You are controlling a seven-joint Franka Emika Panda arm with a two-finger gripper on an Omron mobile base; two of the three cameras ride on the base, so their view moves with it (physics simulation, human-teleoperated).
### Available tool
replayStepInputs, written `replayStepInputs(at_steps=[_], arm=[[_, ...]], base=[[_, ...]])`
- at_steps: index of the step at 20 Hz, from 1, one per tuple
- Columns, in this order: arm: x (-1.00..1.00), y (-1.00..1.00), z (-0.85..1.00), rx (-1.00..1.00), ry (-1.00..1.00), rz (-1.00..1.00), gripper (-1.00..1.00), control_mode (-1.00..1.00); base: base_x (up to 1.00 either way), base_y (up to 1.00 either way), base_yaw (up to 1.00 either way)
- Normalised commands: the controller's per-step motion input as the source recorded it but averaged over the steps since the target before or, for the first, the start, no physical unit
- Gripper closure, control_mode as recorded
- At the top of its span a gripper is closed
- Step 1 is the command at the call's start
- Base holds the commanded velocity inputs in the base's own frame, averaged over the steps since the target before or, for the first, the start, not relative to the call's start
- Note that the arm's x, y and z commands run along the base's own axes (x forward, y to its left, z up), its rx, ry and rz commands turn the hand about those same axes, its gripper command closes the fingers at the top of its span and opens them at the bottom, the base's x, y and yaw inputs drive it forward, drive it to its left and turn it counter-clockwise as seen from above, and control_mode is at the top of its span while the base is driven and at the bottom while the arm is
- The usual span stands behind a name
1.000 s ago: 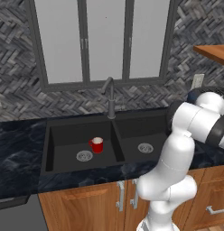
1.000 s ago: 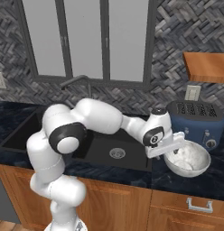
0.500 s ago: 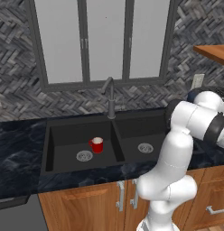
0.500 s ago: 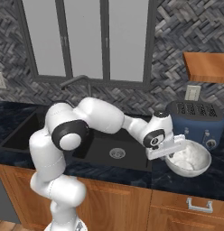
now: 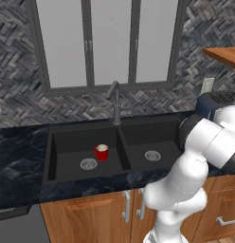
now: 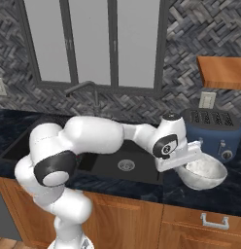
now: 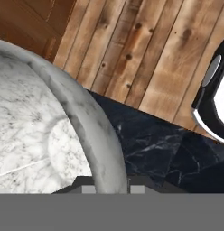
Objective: Pick the mug and place it in the sink. Pick the bowl and place it in the open cabinet and then close the cabinet.
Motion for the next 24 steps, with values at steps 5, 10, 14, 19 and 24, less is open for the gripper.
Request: replayStepInputs(at_steps=[5,10,14,19,24], arm=[[-0.97,0.69,0.88,-0.21,-0.16,0.03,1.00,-1.00],[-0.56,0.97,0.88,-0.21,-0.19,0.16,1.00,-1.00],[-0.02,0.84,0.91,-0.02,-0.15,0.24,1.00,-1.00],[0.03,0.68,0.96,0.10,0.03,0.32,1.00,-1.00],[-0.01,0.54,0.26,0.05,0.18,0.42,1.00,-1.00]], base=[[0.00,0.00,0.00],[0.00,0.00,0.00],[0.00,0.00,0.00],[0.00,0.00,0.00],[0.00,0.00,0.00]])
